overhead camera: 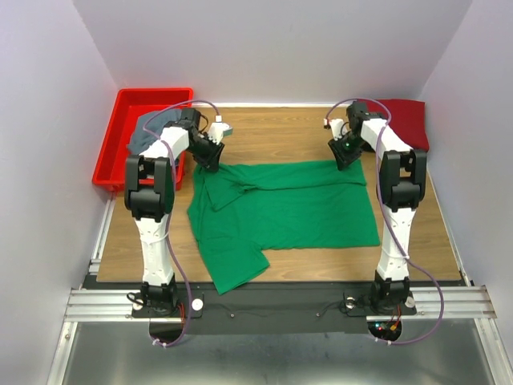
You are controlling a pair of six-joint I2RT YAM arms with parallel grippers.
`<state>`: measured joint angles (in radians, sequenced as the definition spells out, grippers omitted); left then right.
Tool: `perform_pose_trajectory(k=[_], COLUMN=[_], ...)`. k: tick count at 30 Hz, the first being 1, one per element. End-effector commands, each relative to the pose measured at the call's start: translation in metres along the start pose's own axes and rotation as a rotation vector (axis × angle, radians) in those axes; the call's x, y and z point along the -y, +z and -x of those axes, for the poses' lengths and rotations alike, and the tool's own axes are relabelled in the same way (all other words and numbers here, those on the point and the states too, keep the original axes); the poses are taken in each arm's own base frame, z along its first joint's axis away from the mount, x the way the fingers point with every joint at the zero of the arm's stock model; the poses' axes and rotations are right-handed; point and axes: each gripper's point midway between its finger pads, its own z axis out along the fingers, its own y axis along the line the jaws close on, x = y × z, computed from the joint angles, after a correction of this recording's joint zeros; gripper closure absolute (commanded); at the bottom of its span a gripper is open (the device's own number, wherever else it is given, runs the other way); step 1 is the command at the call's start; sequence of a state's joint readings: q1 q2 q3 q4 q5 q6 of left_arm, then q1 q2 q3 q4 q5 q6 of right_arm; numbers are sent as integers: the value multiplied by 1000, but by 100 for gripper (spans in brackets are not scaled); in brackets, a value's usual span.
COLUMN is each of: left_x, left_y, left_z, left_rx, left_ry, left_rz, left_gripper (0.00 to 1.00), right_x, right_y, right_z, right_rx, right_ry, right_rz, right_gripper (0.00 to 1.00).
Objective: Fold and stack the t-shirts
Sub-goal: Fold the tshirt
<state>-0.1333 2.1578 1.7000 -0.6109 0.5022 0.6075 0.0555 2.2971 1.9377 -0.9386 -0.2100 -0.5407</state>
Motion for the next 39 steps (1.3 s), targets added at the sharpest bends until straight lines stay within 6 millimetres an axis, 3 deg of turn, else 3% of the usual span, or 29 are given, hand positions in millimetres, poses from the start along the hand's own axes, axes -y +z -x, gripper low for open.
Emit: perform_pose_trajectory(k=[1,3,6,7,9,10,12,13,15,16,17,19,20,22,30,35,39], left_x=[26,43,65,76,89,94,100,99,100,99,97,94,91,94,100,96,93], left_y=[-57,-79,-85,-87,-95,-91,-98,-98,-102,-105,-105,-107,-104,-101,-96,-94,-92], left_z=[37,40,20,7,0,-18,-21,-31,-35,-35,-42,-47,-55,-66,-74,-74,-70], left_rx=[126,155,140,131,152,130,167,164,179,190,186,189,168,145,143,138,138], left_ry=[102,119,105,98,96,60,28,-2,-31,-38,-62,-71,-85,-81,-94,-93,-95], left_rz=[-41,-62,-111,-127,-142,-162,-175,-181,-192,-183,-179,-155,-135,-143,-158,-150,-160], left_gripper=[60,59,58,57,55,54,52,51,50,49,49,48,47,47,47,47,47], right_x=[-32,-51,-88,-109,-131,-146,-177,-202,-226,-236,-261,-279,-300,-323,-342,-358,-356], right_y=[-36,-54,-78,-84,-88,-89,-82,-78,-65,-67,-62,-54,-52,-43,-14,-6,6], right_z=[41,55,82,95,109,117,133,139,150,165,170,185,186,185,177,163,150], right_rx=[162,218,312,345,385,407,431,437,438,477,465,476,472,460,414,377,337], right_ry=[-60,-95,-131,-141,-149,-152,-170,-200,-189,-207,-216,-233,-261,-297,-319,-337,-336], right_rz=[74,113,198,256,317,369,419,450,480,474,507,512,523,529,523,562,549], right_gripper=[61,59,56,55,55,53,53,52,52,52,52,52,50,48,46,52,55])
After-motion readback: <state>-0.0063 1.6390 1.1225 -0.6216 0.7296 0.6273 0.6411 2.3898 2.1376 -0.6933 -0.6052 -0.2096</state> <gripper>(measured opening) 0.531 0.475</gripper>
